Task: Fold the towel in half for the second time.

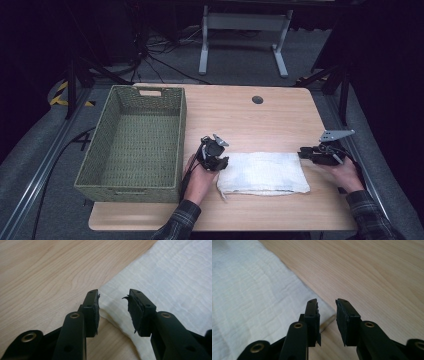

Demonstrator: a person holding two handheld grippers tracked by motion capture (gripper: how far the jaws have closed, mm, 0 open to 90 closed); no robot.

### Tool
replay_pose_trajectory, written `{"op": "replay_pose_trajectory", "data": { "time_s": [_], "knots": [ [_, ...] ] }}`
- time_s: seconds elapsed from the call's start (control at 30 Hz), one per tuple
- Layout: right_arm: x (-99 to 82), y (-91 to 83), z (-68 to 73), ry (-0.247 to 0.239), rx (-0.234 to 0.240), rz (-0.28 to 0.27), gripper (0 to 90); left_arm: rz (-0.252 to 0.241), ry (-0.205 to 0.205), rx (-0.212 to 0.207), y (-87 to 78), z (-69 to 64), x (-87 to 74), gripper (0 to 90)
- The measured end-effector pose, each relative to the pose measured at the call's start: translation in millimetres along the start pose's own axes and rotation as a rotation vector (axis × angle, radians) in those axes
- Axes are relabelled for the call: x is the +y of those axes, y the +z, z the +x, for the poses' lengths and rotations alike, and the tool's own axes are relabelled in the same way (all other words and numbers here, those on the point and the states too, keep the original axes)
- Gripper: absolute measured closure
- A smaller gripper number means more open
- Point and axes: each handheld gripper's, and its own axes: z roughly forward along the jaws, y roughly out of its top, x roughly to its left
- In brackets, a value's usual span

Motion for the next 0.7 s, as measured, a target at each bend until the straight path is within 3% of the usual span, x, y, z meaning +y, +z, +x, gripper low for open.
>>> {"op": "replay_pose_trajectory", "data": {
  "time_s": [0.13,0.4,0.63,0.7],
  "knots": [
    [4.3,11.0,-5.5,0.01,0.017,0.008,71.1,-0.017,-0.012,0.009,1.3,6.3,4.4,60.8],
    [0.0,27.0,-8.0,0.007,0.012,0.062,74.5,0.003,-0.03,0.027,7.1,15.5,6.7,60.9],
    [-2.3,27.8,-6.9,0.01,0.033,0.057,83.5,0.026,-0.041,0.03,15.2,21.1,7.1,61.6],
    [-2.0,27.8,-5.7,0.003,0.03,0.057,84.3,0.022,-0.06,0.019,19.7,22.5,6.5,62.3]
  ]
}}
